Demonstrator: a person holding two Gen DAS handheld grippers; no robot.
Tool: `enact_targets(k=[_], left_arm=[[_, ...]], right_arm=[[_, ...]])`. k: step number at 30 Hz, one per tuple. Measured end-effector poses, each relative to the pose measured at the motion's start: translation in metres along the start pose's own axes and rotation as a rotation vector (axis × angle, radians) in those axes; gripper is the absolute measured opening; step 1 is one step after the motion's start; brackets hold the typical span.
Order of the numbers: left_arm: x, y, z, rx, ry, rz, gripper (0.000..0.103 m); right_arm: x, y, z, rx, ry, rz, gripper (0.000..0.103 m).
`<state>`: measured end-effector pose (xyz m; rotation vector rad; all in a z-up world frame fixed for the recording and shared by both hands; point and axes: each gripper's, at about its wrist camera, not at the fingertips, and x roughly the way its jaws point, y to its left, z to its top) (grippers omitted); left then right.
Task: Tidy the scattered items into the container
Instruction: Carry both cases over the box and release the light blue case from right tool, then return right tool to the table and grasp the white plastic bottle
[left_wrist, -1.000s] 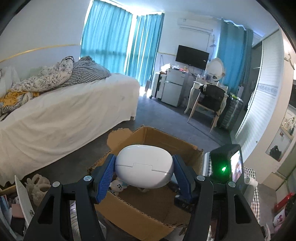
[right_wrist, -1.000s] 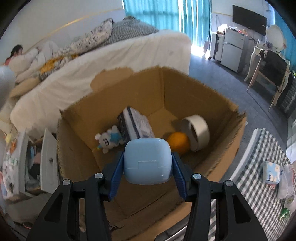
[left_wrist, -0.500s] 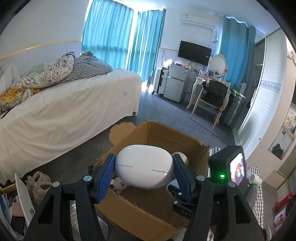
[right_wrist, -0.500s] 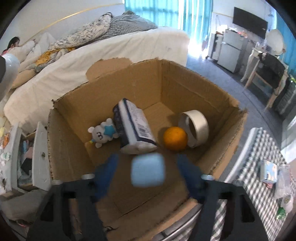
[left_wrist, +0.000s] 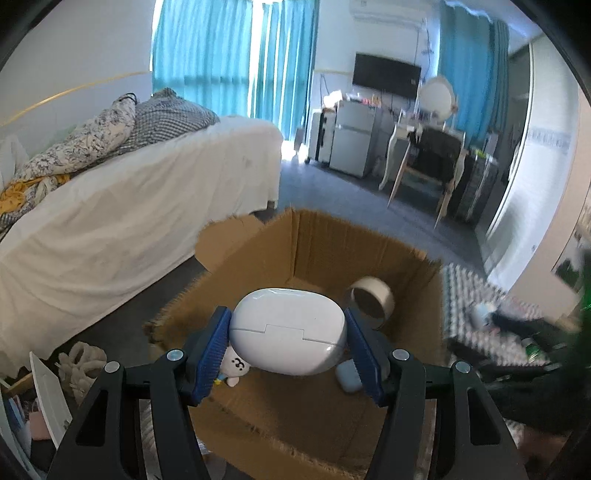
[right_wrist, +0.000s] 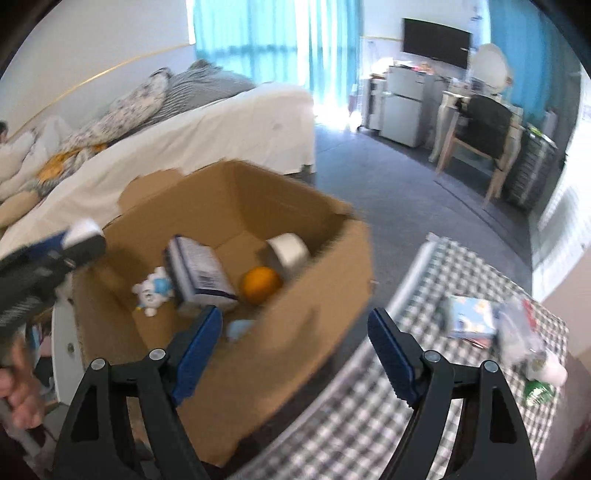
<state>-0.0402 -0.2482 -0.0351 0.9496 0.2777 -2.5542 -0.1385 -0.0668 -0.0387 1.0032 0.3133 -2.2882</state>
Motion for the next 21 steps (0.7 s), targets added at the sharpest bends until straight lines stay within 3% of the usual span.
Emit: enact_targets(k=[4,9,13,21], left_arm=[[0.033,-0.007,-0.011,0.003,0.082,0.015,0.064],[0.045,-0.010,-0.020,-0.003,0.113,0.039,0.066],[0.040,-0.010,-0.016,-0.009,0.088,0.071,0.084],[0.011,-0.033,0.003,0.003,0.023,0.062,0.085]], right_arm=[[-0.011,-0.036,-0.006,0.057,-0.007,-0.041,0.082],[-0.022,-0.080,-0.016,0.122,-0.018,-0.100,0.084],[-0.033,-0.114,-0.024,0.178,-0.028,-0.131,0.086],[-0.056,-0.167,-0.045,0.243,-0.049,-0.193,0.087]])
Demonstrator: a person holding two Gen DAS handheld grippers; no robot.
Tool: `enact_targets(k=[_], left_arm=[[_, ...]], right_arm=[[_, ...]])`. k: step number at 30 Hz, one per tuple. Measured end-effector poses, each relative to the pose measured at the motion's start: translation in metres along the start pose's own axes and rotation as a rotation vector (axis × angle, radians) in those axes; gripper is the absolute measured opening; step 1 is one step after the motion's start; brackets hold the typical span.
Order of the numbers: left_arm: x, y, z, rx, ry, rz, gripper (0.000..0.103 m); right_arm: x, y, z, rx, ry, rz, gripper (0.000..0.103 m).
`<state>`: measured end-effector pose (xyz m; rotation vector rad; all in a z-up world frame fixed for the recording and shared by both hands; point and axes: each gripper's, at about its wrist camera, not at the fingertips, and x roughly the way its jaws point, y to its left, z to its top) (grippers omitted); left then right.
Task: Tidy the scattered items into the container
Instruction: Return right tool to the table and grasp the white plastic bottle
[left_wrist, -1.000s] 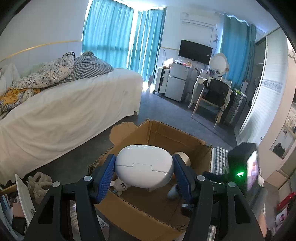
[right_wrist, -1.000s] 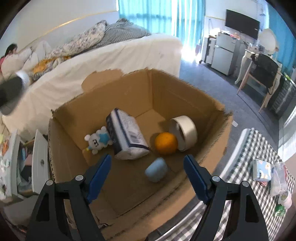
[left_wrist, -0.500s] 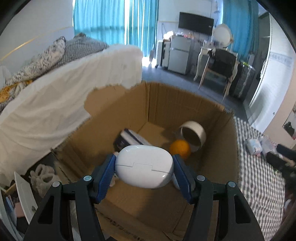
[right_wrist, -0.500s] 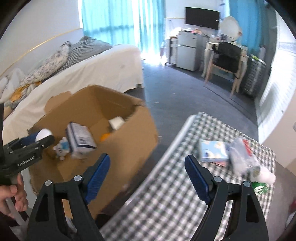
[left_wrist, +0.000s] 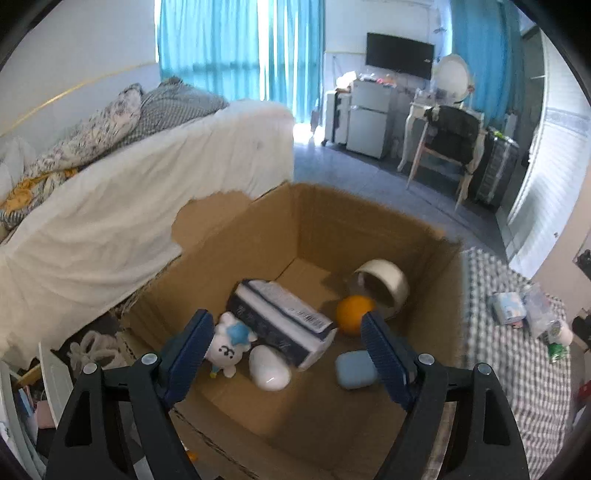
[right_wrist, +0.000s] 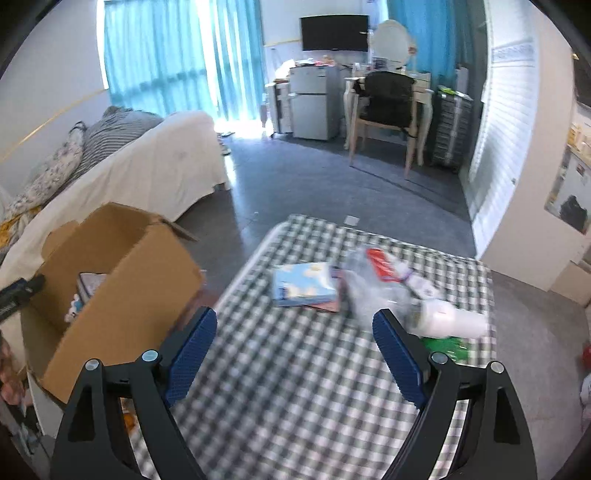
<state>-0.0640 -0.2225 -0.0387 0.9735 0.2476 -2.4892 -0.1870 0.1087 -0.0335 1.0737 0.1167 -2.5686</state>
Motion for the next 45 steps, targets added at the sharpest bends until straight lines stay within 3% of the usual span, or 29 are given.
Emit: enact_targets(k=[9,14,19,25,34,35,39,43,45], left_arm=[[-0.042,-0.093,0.012,0.114,-0.065,-0.161,0.090],[-0.051,-0.151,0.004,0.190,-0.047,-0.250,0.090],[-0.059,-0.188,-0.009,0.248,-0.042,-0.299,0.090],[-0.056,-0.210,-0.018,0.285,-0.032,-0.300,0.090],[-0.045,-0.215,-0.026,0.297,-0.008,-0.278,0.090],[-0.043,-0.215,-0.026,0.295,-0.003,-0.276,0.090],[-0.035,-0.214,-0.029,0.289,0.013,-0.269,0.090],[-0.031,-0.215,-0.032,0.291,0.026,-0.272,0.090],[-0.030,-0.217,-0.032,0.294,0.028,-0.275,0.090]], right_arm=[[-0.005,-0.084,-0.015,0.007,0.026,-0.075,0.087],[0.004,-0.123,-0.020,-0.077,0.073,-0.017,0.087],[0.020,-0.142,-0.021,-0.244,0.125,0.038,0.087],[0.049,-0.149,-0.014,-0.398,0.194,0.096,0.087],[0.094,-0.152,0.000,-0.599,0.336,0.205,0.086],[0.098,-0.153,0.002,-0.605,0.357,0.214,0.084],[0.120,-0.159,0.004,-0.620,0.480,0.246,0.054],[0.125,-0.159,-0.004,-0.654,0.490,0.217,0.051],[0.122,-0.158,-0.005,-0.650,0.471,0.221,0.040]])
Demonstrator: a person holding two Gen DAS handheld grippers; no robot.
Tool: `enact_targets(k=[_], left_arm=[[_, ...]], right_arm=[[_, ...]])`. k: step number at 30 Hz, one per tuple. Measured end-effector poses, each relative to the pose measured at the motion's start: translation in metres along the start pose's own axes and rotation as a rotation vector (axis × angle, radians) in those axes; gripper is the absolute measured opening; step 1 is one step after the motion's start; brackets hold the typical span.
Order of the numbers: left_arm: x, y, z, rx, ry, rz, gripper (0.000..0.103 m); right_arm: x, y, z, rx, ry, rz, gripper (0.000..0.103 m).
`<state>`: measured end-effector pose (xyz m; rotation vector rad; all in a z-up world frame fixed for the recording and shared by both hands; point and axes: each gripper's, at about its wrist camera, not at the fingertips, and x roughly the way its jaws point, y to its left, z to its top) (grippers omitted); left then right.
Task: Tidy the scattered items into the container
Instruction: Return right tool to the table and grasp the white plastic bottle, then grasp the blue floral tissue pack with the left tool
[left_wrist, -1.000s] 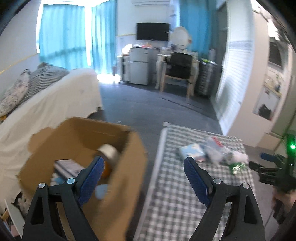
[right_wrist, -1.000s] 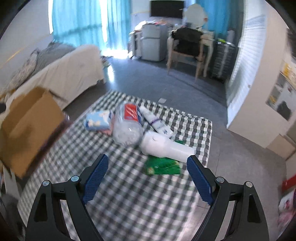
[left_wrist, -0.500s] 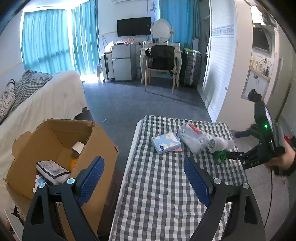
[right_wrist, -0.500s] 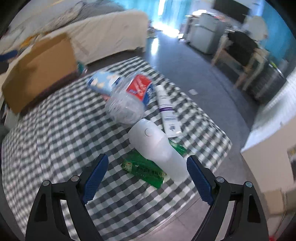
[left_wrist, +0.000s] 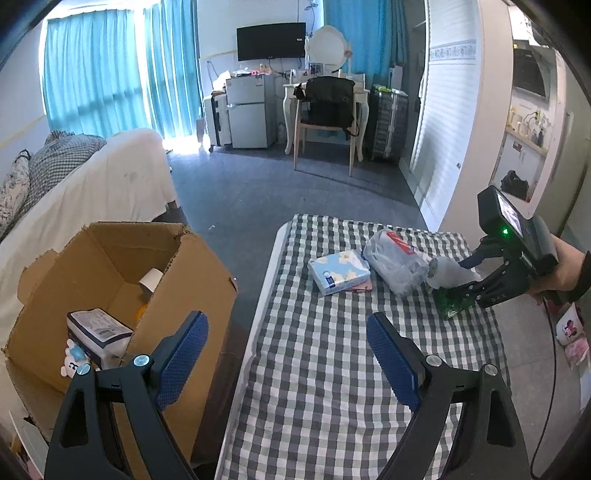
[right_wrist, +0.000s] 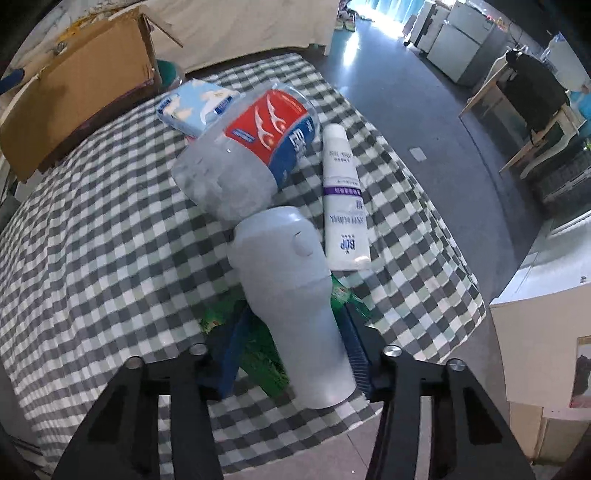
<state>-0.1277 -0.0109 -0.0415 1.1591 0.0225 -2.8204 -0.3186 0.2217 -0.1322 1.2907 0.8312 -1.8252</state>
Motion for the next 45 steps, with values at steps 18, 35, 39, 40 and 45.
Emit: enact_targets(k=[18,35,39,40,45], left_arm=[[-0.016,-0.005,0.003,0.008,-0.034,-0.026,0.090],[-0.020,-0.041,0.005,0.031,-0.071,-0.051,0.090],[-0.011,-0.041,0.001,0.034,-0.066,-0.045,0.090],[-0.007,-0.040,-0.001,0.037,-0.065,-0.042,0.090],[0.017,-0.041,-0.001,0.057,-0.056,-0.022,0.090]], right_arm=[[-0.036,0.041,-0.024,0.190,-0.080,-0.134,0.032],[-0.078,0.087,-0.080,0.832,-0.300,-0.136,0.032],[-0.058,0.100,-0.084,0.924,-0.306,-0.121,0.032],[-0.054,0.102,-0.085,0.933,-0.302,-0.123,0.032],[-0.042,0.112,-0.087,0.940,-0.293,-0.154,0.032]])
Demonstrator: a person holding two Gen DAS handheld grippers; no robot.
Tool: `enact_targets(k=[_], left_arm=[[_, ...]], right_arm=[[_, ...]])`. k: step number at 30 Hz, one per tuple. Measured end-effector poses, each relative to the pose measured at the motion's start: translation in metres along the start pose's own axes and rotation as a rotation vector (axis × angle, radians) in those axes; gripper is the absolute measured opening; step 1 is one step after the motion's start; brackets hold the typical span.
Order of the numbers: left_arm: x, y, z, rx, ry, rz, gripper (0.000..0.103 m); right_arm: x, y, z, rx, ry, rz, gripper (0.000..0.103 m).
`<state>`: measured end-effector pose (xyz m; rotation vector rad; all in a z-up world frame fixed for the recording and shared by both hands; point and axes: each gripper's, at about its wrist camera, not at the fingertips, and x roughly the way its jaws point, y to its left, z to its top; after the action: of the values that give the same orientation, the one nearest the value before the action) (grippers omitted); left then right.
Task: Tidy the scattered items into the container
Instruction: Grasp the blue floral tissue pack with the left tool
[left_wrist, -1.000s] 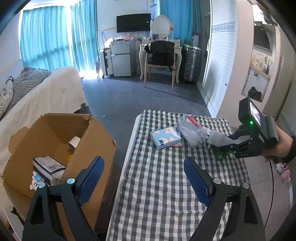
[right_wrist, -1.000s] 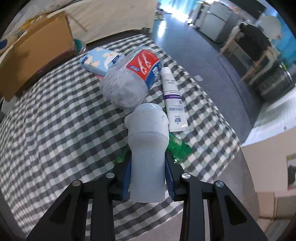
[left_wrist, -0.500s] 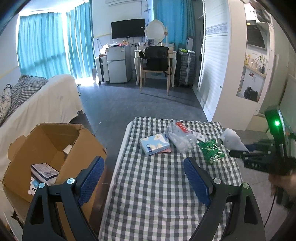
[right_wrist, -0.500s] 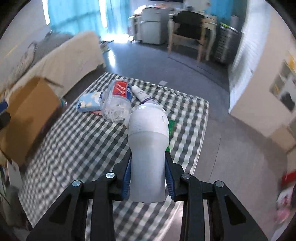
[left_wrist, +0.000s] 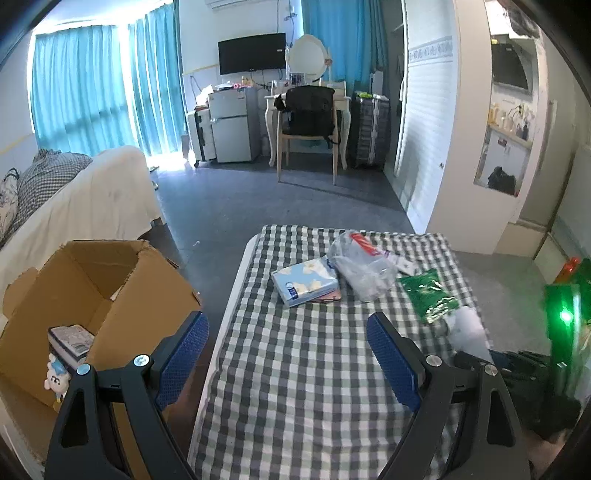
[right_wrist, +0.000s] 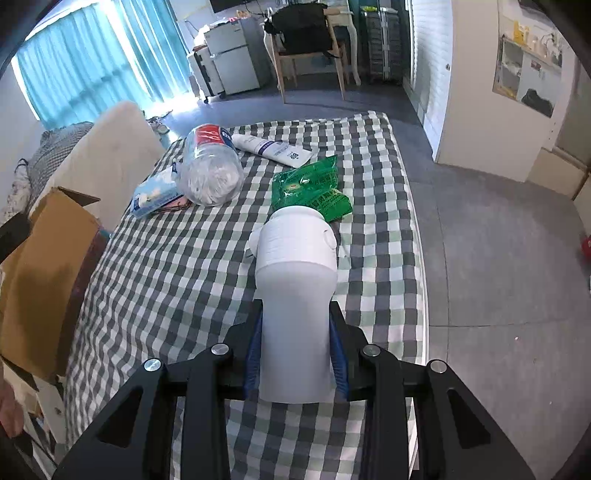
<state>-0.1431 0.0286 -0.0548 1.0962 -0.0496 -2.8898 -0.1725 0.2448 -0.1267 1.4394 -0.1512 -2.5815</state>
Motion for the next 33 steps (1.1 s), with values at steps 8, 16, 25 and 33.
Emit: enact_targets(k=[8,16,25,33], left_arm=[[0.065,-0.006,0.009,0.031,-0.009,0.048,0.090],[0.143,-0.016,0.012,0.077,0.041,0.023,0.090],[0.174,-0.024,0.014,0.081,0.080,-0.043,0.090],[0.174,-0.018,0.010,0.047,0.095,-0.042,0.078]], right_arm=[[-0.016,0.008,-0.004,-0.019,-0.035,0.017,0.032],[-0.021,0.014,-0.004,-0.024,-0.052,0.044,0.032],[-0.020,0.023,0.001,-0.051,-0.063,0.048,0.032],[-0.020,0.024,0.001,-0.051,-0.060,0.040,0.032]])
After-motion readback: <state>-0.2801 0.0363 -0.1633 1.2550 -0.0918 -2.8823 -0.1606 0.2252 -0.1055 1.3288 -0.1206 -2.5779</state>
